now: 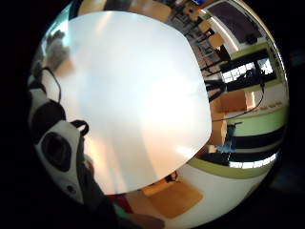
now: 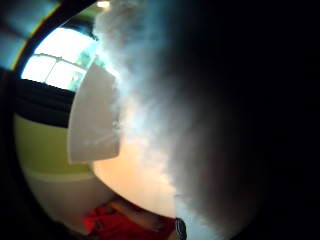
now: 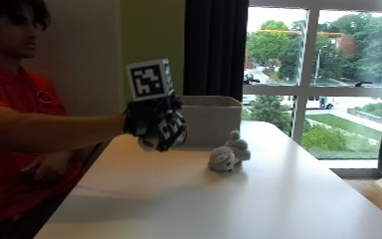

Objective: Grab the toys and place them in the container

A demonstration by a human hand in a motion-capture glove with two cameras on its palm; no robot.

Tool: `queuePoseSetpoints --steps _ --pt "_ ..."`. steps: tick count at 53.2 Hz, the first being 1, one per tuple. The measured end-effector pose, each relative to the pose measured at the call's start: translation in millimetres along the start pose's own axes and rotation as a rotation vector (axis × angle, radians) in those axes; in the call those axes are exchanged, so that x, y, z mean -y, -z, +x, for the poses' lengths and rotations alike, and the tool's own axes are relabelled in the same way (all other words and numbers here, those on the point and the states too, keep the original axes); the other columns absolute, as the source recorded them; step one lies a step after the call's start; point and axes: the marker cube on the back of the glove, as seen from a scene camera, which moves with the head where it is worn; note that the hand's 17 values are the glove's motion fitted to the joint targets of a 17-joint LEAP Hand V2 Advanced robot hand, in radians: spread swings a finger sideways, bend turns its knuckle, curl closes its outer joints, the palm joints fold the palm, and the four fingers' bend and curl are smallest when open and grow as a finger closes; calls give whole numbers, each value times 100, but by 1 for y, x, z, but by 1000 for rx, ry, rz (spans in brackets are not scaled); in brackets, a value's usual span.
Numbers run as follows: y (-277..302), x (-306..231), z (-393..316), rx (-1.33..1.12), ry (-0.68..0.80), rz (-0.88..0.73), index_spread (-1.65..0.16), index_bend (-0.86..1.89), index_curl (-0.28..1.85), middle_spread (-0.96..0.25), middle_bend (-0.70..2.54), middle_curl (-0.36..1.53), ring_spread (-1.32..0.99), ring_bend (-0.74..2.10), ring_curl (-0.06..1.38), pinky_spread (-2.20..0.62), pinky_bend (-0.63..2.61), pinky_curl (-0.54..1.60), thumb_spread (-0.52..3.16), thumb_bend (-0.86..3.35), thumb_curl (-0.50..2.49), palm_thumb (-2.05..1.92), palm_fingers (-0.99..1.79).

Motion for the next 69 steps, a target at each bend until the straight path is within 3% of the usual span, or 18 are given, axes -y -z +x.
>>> queuePoseSetpoints --steps 7,14,20,42,53,60,65,69 --pt "51 27 -53 6 40 44 -42 69 101 -27 110 66 -37 124 54 -44 92 43 50 5 98 56 121" --pt "84 45 -105 34 184 84 -41 69 103 -26 111 67 -36 124 53 -44 92 43 49 5 103 56 120" --pt "102 64 -146 35 198 100 -41 68 105 -26 111 67 -36 124 53 -44 92 42 48 4 107 55 120" --pt "122 95 -303 109 398 125 -40 64 109 -26 106 64 -37 121 51 -46 89 41 49 2 119 52 118" --pt "119 92 -359 110 402 52 -41 59 110 -28 100 62 -38 118 49 -46 88 39 53 0 123 51 114" --pt "111 88 -371 100 437 -1 -42 42 110 -32 86 58 -39 115 47 -46 92 40 63 -2 121 47 99" --pt "102 84 -372 92 458 -85 -43 14 104 -33 69 52 -38 110 45 -39 106 45 81 -2 114 41 62" --pt "95 81 -370 93 479 -156 -45 9 96 -29 55 47 -33 101 42 -33 114 46 96 -3 108 34 35"
